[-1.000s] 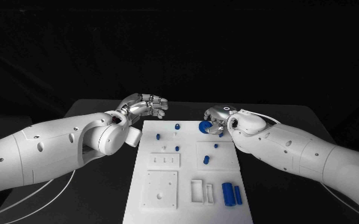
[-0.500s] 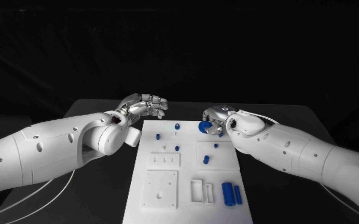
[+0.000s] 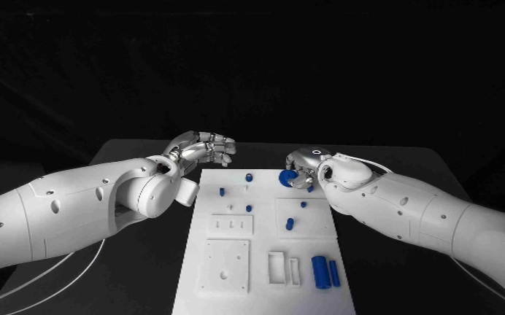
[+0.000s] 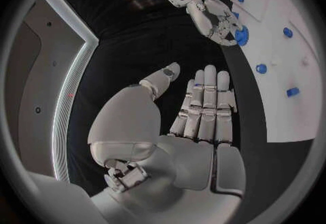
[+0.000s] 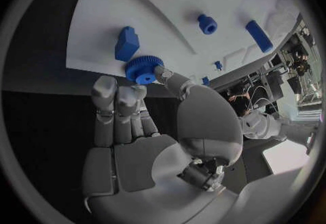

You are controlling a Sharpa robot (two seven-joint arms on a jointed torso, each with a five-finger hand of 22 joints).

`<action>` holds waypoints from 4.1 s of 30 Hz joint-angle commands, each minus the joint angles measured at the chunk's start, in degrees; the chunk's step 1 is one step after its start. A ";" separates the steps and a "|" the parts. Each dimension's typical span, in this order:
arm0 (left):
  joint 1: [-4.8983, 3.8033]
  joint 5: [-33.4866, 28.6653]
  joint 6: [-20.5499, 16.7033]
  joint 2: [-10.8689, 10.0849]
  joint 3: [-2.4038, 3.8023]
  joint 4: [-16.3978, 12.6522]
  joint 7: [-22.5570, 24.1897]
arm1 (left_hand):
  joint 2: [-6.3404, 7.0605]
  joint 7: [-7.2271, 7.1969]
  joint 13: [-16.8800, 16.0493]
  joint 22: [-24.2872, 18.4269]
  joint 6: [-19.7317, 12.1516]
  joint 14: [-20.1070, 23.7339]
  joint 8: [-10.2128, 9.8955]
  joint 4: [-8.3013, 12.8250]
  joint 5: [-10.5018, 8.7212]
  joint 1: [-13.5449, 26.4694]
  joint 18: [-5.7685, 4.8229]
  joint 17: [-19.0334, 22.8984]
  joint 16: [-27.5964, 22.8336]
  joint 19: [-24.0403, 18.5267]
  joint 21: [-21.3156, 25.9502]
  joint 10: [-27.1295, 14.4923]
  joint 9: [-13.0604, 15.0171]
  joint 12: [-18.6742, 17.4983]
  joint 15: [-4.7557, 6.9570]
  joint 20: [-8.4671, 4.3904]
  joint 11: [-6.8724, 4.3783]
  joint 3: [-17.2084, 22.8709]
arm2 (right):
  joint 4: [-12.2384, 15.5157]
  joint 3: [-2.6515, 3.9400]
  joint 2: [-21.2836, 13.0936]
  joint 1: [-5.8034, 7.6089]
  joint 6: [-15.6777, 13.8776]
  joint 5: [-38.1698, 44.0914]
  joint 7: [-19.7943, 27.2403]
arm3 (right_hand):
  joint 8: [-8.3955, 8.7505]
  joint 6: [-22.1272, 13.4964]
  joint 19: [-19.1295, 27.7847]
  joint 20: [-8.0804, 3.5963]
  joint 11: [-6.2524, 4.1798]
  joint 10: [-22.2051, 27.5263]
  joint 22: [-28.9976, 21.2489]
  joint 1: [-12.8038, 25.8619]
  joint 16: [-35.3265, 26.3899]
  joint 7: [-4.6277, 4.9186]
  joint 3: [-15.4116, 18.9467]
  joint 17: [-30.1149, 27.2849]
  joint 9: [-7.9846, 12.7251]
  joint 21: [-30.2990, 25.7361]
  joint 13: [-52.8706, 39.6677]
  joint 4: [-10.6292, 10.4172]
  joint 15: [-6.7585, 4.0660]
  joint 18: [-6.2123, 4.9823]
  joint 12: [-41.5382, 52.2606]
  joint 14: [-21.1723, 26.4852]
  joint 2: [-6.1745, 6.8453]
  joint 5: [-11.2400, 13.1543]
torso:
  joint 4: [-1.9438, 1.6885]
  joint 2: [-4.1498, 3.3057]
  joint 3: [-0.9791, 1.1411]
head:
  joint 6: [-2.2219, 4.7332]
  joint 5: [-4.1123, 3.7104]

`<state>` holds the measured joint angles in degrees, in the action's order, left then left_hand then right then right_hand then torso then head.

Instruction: Assemble the parts on the task board

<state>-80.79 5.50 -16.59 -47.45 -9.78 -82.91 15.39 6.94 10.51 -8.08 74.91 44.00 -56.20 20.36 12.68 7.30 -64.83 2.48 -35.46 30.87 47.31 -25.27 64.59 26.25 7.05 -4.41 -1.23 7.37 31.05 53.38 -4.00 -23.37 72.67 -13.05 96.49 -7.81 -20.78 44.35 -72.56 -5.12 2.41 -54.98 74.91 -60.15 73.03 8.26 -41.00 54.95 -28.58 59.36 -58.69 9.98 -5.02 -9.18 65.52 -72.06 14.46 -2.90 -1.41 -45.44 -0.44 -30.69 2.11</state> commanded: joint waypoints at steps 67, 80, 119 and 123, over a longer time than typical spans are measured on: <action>-0.07 0.48 0.13 -0.34 0.07 -0.07 0.31 | 0.21 0.18 -0.16 1.11 0.13 0.51 -0.45 -0.10 0.17 0.49 1.03 -0.09 0.10 -0.65 -0.40 0.11 0.25 -0.38 -0.10 -0.02 0.25 0.31 | 10.80 -0.26 -1.56 -0.72 -7.79 15.06 -6.97 | -1.43 15.93 -2.07 -0.53 -4.21 -2.29 0.60 0.74 -1.28 -3.89 -8.73 2.15 -4.21 1.41 3.12 -4.69 -2.85 -5.82 1.01 -2.28 0.33 0.02 | -0.04 0.03 -0.13 | 0.24 0.42; -0.07 0.53 -0.14 -0.11 0.08 -0.10 0.34 | 0.23 0.20 -0.17 1.11 0.13 0.51 -0.47 -0.09 0.19 0.46 1.03 -0.09 0.10 -0.66 -0.41 0.10 0.27 -0.41 -0.10 -0.01 0.27 0.34 | 11.93 -0.33 1.74 -0.75 -8.30 18.18 -7.40 | -1.27 16.09 -2.25 -0.66 -4.26 -2.43 0.55 0.48 -1.39 -3.93 -9.25 2.31 -4.33 1.38 3.23 -5.22 -2.90 -5.82 0.98 -2.35 0.96 0.03 | -0.13 -0.04 -0.17 | 0.41 0.84; -0.08 0.54 -0.44 0.88 0.09 0.03 0.38 | 0.26 0.23 -0.22 1.12 0.16 0.48 -0.53 -0.07 0.21 0.44 1.03 -0.12 0.12 -0.67 -0.47 0.15 0.36 -0.46 -0.11 0.00 0.28 0.41 | 5.95 -1.77 8.08 -2.54 -7.64 18.07 -6.59 | -0.92 15.94 -2.46 -0.77 -4.21 -2.41 0.58 0.26 -1.57 -3.86 -9.31 2.45 -4.43 1.47 3.36 -5.40 -2.88 -5.82 0.88 -2.42 1.37 0.02 | 0.00 -0.01 -0.02 | 0.02 1.80; -0.08 0.55 -0.44 0.96 0.09 0.01 0.38 | 0.27 0.23 -0.22 1.12 0.16 0.48 -0.54 -0.07 0.20 0.45 1.03 -0.12 0.12 -0.67 -0.48 0.15 0.37 -0.47 -0.11 0.00 0.28 0.41 | 5.73 -1.81 8.44 -2.54 -7.97 17.65 -6.43 | -0.70 15.70 -2.43 -0.80 -4.14 -2.26 0.57 0.24 -1.65 -3.78 -9.23 2.49 -4.43 1.42 3.44 -5.39 -2.83 -5.82 0.76 -2.41 1.53 0.03 | 0.03 0.01 -0.04 | 0.08 1.82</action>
<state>-80.81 5.86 -16.93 -46.66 -9.75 -82.78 15.16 7.16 10.52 -8.22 74.93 44.00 -56.00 20.14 12.68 7.30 -64.61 2.65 -35.49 30.87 46.90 -25.50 64.59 26.53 6.84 -4.61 -1.22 7.37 31.05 59.16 -5.74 -15.06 70.19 -20.92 113.76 -14.67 -21.76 46.57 -74.72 -5.82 -0.98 -58.04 74.91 -59.82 71.60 6.04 -50.13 57.38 -33.11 60.56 -55.31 4.66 -7.67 -9.76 66.27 -74.51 15.47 -2.88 -1.41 -45.46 -0.46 -30.67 3.91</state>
